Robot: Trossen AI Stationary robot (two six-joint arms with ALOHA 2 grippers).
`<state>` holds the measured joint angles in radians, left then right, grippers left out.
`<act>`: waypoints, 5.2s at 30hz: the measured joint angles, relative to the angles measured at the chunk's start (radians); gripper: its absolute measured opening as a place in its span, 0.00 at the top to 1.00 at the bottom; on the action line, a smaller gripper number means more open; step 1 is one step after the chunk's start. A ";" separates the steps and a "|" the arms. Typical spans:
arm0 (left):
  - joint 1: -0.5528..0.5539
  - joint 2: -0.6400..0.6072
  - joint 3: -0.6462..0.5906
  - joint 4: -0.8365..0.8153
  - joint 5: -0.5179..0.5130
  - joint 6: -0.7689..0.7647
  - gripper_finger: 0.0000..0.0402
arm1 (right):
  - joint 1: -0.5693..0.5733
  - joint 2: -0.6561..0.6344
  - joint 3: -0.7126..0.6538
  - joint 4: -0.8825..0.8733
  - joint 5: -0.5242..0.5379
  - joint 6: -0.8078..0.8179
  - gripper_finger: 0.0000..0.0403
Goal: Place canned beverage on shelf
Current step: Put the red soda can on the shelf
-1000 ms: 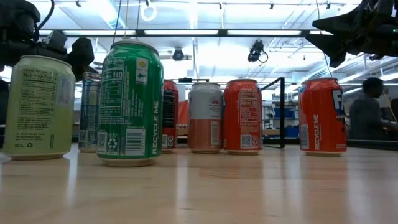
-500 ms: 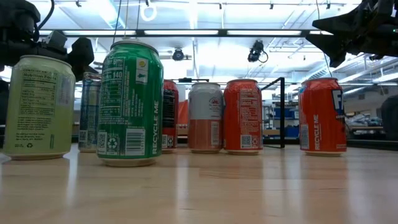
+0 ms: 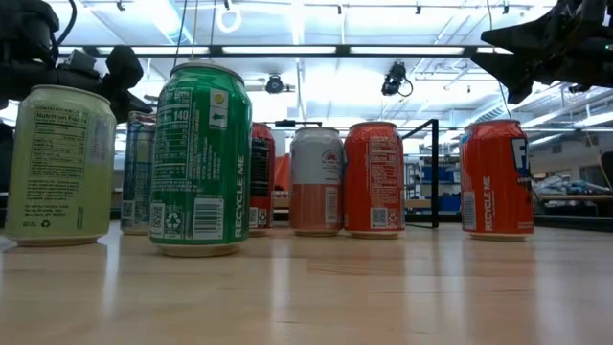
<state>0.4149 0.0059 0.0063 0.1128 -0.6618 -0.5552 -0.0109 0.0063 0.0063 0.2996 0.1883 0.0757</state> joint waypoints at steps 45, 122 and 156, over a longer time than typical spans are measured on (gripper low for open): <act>0.033 0.114 0.079 0.361 0.701 0.418 0.90 | -0.028 0.176 0.111 -0.086 0.029 0.125 0.46; 0.051 0.491 0.306 0.346 0.746 0.412 0.52 | 0.074 1.584 1.151 -1.457 -0.184 0.082 0.21; 0.051 0.491 0.306 0.362 0.746 0.436 0.52 | -0.389 1.993 1.949 -1.743 -0.080 -0.025 0.21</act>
<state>0.4664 0.4973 0.3126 0.4751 0.0841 -0.1196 -0.4003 1.9997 1.9553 -1.4435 0.1087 0.0503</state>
